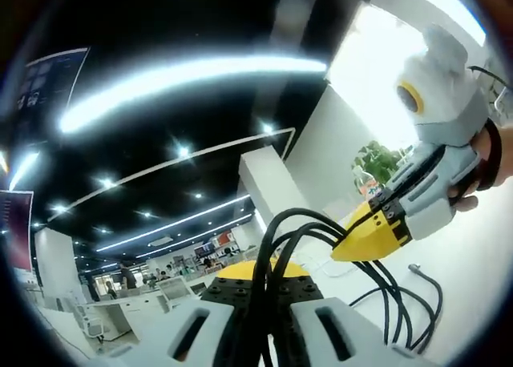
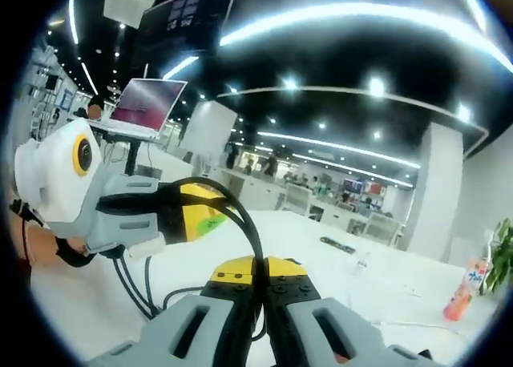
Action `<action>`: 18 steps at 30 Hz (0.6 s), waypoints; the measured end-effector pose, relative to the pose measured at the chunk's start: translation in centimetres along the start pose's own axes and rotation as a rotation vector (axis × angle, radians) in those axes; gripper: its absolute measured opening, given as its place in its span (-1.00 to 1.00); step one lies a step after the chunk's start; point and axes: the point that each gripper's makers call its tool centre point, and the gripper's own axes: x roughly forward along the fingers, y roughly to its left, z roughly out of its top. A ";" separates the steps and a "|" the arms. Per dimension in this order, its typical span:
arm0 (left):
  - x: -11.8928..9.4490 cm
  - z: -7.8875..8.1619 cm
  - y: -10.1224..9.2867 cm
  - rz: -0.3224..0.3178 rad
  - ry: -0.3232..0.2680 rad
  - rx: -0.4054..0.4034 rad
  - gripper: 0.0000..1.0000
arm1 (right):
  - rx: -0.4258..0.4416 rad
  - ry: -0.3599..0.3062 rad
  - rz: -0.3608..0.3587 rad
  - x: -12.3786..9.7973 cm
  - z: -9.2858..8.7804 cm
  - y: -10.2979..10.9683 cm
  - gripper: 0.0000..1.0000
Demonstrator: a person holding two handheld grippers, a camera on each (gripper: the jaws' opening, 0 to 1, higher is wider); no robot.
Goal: Coil the Type-C to USB data cable on the desktop and secure it with Velcro straps.
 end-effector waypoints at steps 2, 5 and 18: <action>0.0 0.0 0.0 -0.002 -0.001 -0.019 -0.92 | 0.007 0.000 0.004 0.0 0.0 0.0 -0.95; 0.1 -0.1 -0.1 -0.002 0.005 -0.009 -0.92 | 0.021 0.002 0.005 0.2 -0.2 -0.1 -0.95; 0.2 -0.1 -0.1 0.003 0.006 -0.011 -0.92 | 0.051 -0.004 0.002 0.3 -0.3 -0.3 -0.94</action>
